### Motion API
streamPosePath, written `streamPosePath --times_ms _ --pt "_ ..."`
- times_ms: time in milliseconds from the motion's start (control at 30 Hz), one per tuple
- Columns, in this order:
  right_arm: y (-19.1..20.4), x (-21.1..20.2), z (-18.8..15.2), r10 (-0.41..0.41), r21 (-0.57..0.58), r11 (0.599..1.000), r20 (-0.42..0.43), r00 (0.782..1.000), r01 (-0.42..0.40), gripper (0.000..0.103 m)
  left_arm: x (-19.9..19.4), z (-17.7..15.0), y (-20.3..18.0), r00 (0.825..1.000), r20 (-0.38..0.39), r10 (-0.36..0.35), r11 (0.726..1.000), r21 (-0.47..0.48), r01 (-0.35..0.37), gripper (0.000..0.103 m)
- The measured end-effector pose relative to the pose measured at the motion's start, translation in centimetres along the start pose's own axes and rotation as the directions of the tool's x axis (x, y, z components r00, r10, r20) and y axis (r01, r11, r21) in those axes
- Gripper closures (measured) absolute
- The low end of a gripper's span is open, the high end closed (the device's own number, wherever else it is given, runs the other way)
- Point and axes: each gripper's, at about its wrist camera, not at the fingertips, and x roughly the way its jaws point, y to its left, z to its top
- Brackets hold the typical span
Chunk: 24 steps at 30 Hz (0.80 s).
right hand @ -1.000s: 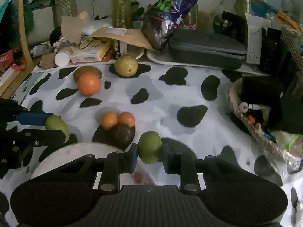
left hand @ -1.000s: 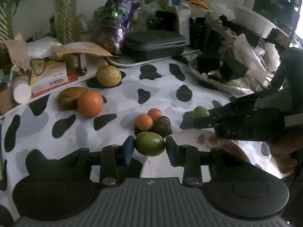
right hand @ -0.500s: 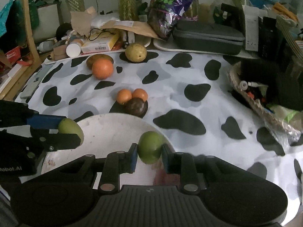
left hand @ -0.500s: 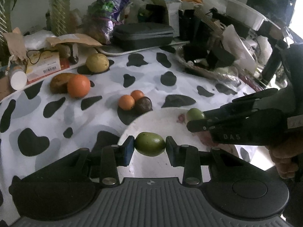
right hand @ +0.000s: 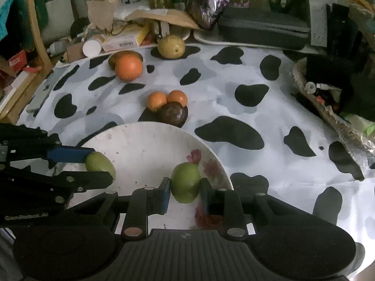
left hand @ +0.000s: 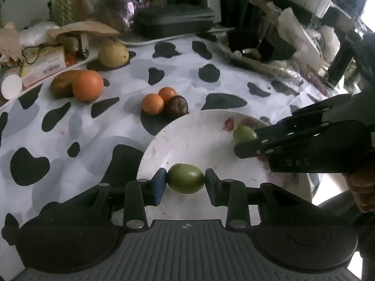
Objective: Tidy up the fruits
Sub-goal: 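Carry the green fruit over the plate and open the left tool while the right tool does the same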
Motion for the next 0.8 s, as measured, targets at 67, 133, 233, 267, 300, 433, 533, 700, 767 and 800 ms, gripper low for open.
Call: streamPosePath --times_ms 67,133,233,267,300,433,533,700,767,800 --pt "0.1 0.1 0.1 0.005 -0.006 1.0 -0.008 1.0 -0.005 0.075 0.4 0.0 0.0 1.0 -0.015 0.005 1.0 0.003 -0.005 0.068" --pt "0.1 0.2 0.1 0.006 -0.011 1.0 -0.013 1.0 -0.006 0.075 0.6 0.1 0.0 1.0 -0.016 0.008 1.0 0.004 -0.008 0.068" --pt "0.1 0.2 0.1 0.013 -0.013 1.0 -0.022 1.0 -0.013 0.075 0.6 0.2 0.0 1.0 -0.018 0.009 1.0 -0.002 -0.009 0.068" --pt "0.1 0.2 0.1 0.016 -0.015 1.0 -0.024 1.0 -0.016 0.075 0.6 0.2 0.0 1.0 -0.018 0.009 1.0 -0.004 -0.009 0.067" --pt "0.1 0.1 0.0 0.018 -0.016 1.0 -0.025 1.0 -0.018 0.075 0.6 0.2 0.0 1.0 -0.019 0.011 1.0 -0.005 -0.011 0.067" --pt "0.0 -0.3 0.0 0.025 -0.014 1.0 -0.012 1.0 -0.025 0.073 0.7 0.5 -0.1 0.999 -0.016 0.034 0.999 0.003 -0.034 0.062" --pt "0.0 -0.9 0.1 0.022 -0.014 1.0 0.009 1.0 -0.022 0.059 0.7 0.5 -0.3 0.999 -0.014 0.035 0.999 0.012 -0.035 0.057" --pt "-0.5 -2.1 0.3 0.026 0.005 1.0 0.056 0.998 -0.026 0.044 0.2 0.6 -0.7 0.998 0.007 0.065 0.997 0.046 -0.065 0.053" --pt "-0.7 -2.4 0.4 0.021 0.017 1.0 0.076 0.997 -0.022 0.033 -0.1 0.6 -0.8 0.998 0.019 0.066 0.997 0.047 -0.067 0.047" --pt "-0.8 -2.6 0.4 0.017 0.022 1.0 0.083 0.996 -0.019 0.031 -0.3 0.6 -0.8 0.997 0.026 0.066 0.997 0.047 -0.067 0.043"
